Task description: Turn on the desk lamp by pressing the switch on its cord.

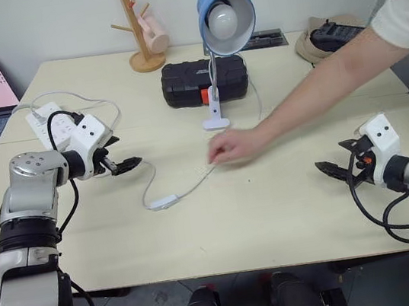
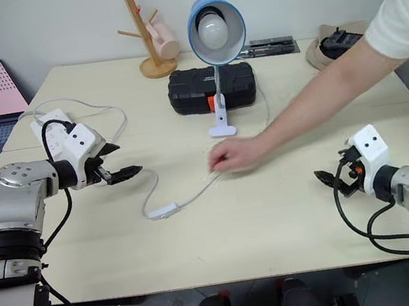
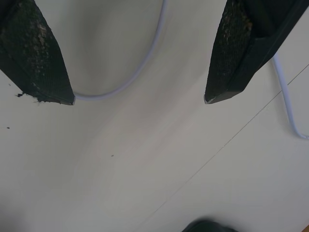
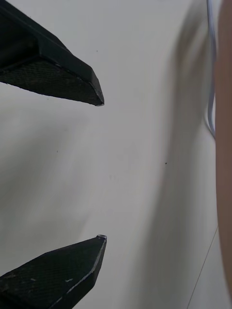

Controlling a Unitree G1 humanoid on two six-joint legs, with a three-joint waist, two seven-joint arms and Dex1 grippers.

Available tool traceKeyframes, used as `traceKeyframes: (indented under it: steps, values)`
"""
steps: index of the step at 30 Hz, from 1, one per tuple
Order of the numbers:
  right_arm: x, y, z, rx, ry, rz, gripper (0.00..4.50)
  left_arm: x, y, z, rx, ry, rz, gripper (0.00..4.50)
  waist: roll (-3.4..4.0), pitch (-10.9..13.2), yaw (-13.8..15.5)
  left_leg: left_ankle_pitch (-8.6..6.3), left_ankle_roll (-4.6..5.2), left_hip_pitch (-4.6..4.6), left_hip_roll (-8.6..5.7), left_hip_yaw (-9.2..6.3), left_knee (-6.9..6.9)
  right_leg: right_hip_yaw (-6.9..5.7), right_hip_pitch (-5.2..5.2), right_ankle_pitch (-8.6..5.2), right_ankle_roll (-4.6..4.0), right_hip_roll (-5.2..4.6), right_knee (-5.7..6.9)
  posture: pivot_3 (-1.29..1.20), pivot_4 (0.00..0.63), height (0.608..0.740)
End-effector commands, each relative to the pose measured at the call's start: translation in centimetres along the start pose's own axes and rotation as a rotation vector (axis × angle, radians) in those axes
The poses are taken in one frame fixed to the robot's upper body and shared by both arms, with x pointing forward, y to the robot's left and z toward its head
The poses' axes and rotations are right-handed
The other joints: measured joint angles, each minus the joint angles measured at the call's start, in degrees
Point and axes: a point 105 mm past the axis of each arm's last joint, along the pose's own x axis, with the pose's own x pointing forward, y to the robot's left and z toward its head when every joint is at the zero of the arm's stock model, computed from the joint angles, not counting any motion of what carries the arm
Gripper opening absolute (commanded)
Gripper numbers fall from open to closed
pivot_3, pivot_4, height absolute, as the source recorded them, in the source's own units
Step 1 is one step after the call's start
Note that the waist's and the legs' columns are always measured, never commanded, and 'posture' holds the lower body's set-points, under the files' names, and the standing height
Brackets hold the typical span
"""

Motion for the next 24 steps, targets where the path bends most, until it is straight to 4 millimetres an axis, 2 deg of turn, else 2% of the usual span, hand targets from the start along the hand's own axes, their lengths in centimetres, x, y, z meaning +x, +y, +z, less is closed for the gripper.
traceKeyframes:
  steps: [1, 5, 11, 13, 15, 17, 19, 24]
  values:
    - [-0.3, -0.3, 1.3, -0.037, -0.038, -0.011, 4.50, -1.2, 1.2, 1.5, 0.036, -0.040, 0.038, 4.46, 0.00, 0.0, 0.0, 0.00, 0.00, 0.00, 0.00, 0.00, 0.00, 0.00, 0.00, 0.00, 0.00, 0.00, 0.00, 0.00, 0.150, 0.740]
    - [-0.2, 0.0, 1.3, -0.054, -0.031, 0.018, 4.50, -1.5, 1.2, 1.8, 0.009, -0.055, 0.033, 4.46, 0.00, 0.0, 0.0, 0.00, 0.00, 0.00, 0.00, 0.00, 0.00, 0.00, 0.00, 0.00, 0.00, 0.00, 0.01, 0.00, 0.150, 0.740]
    - [0.4, 1.1, 1.8, -0.084, -0.029, 0.085, 4.50, -2.0, 0.9, 1.2, 0.029, -0.024, 0.009, 4.46, 0.01, 0.0, 0.0, 0.00, 0.00, 0.02, 0.00, 0.02, 0.00, 0.01, -0.01, 0.00, 0.00, 0.01, 0.01, 0.00, 0.150, 0.740]
    - [0.7, 2.6, 2.4, -0.112, -0.034, 0.184, 4.50, -2.6, 0.0, 1.5, 0.058, -0.018, -0.058, 4.46, 0.01, 0.0, -0.1, 0.00, 0.00, 0.01, 0.00, 0.00, 0.00, 0.00, -0.01, 0.00, 0.00, 0.01, 0.02, 0.00, 0.150, 0.740]
    - [0.6, 4.5, 3.0, -0.129, -0.034, 0.313, 4.50, -4.0, -1.9, 1.5, 0.107, 0.022, -0.202, 4.46, 0.01, 0.0, -0.5, 0.00, 0.00, 0.00, 0.01, 0.04, 0.00, 0.03, -0.04, 0.00, 0.00, 0.01, 0.02, 0.00, 0.150, 0.740]
    - [0.1, 6.0, 3.4, -0.135, -0.027, 0.423, 4.50, -5.6, -3.3, 1.0, 0.161, 0.088, -0.321, 4.46, 0.01, 0.0, -0.8, 0.00, 0.00, 0.01, 0.09, 0.04, -0.05, 0.08, -0.07, 0.00, -0.01, 0.03, 0.01, 0.00, 0.150, 0.740]
    - [-0.4, 7.2, 3.6, -0.140, -0.021, 0.505, 4.50, -6.3, -3.9, 0.4, 0.214, 0.145, -0.374, 4.46, 0.02, 0.0, -0.7, 0.00, 0.00, -0.02, 0.11, 0.02, -0.06, 0.01, -0.07, -0.02, -0.04, 0.03, -0.01, 0.00, 0.150, 0.740]
    - [-1.5, 9.8, 3.3, -0.155, 0.008, 0.649, 4.50, -6.6, -5.0, -0.7, 0.318, 0.228, -0.464, 4.46, 0.07, 0.0, 0.0, -0.01, 0.01, 0.11, 0.08, 0.02, -0.03, -0.01, 0.09, -0.02, -0.04, 0.02, -0.01, 0.00, 0.150, 0.740]
